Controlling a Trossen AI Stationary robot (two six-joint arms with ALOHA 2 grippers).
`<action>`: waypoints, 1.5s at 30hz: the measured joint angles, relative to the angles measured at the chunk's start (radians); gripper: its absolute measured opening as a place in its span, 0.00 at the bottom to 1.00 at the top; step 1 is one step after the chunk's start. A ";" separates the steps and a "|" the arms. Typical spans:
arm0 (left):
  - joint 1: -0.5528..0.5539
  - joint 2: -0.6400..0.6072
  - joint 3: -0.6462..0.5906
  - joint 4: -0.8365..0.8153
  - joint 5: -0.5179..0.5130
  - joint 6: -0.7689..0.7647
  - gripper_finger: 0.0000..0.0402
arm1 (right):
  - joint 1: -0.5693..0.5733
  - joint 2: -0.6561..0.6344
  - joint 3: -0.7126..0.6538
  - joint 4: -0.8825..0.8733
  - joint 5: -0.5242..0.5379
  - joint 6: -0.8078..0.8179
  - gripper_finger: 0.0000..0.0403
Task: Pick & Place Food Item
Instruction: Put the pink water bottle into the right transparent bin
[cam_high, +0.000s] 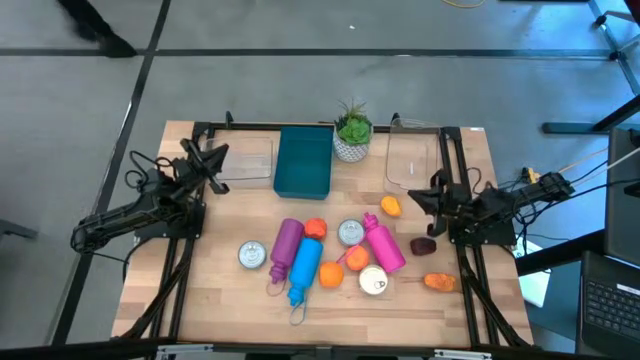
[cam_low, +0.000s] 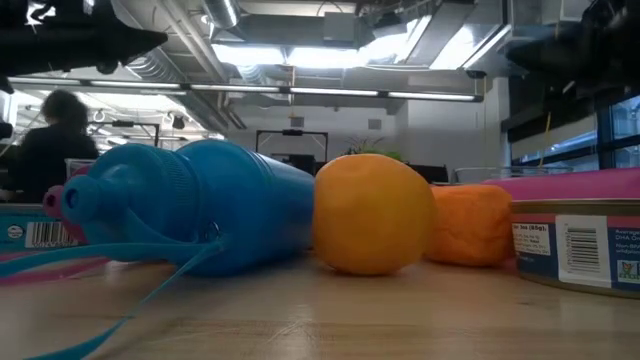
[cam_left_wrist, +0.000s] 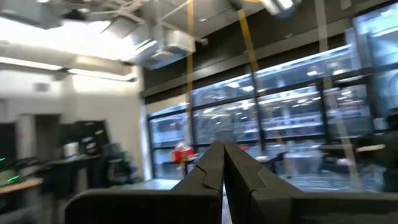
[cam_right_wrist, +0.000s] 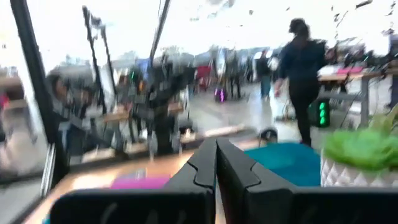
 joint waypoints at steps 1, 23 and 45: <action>0.000 0.000 0.000 -0.003 -0.028 -0.001 0.00 | -0.001 0.014 0.000 0.029 0.010 -0.007 0.02; 0.000 0.116 0.001 -0.042 0.072 0.004 0.00 | -0.220 0.972 0.910 -0.561 -0.019 -0.228 0.02; -0.164 0.639 0.435 -0.444 0.245 -0.187 0.22 | -0.324 1.176 1.218 -1.269 -0.195 0.182 0.20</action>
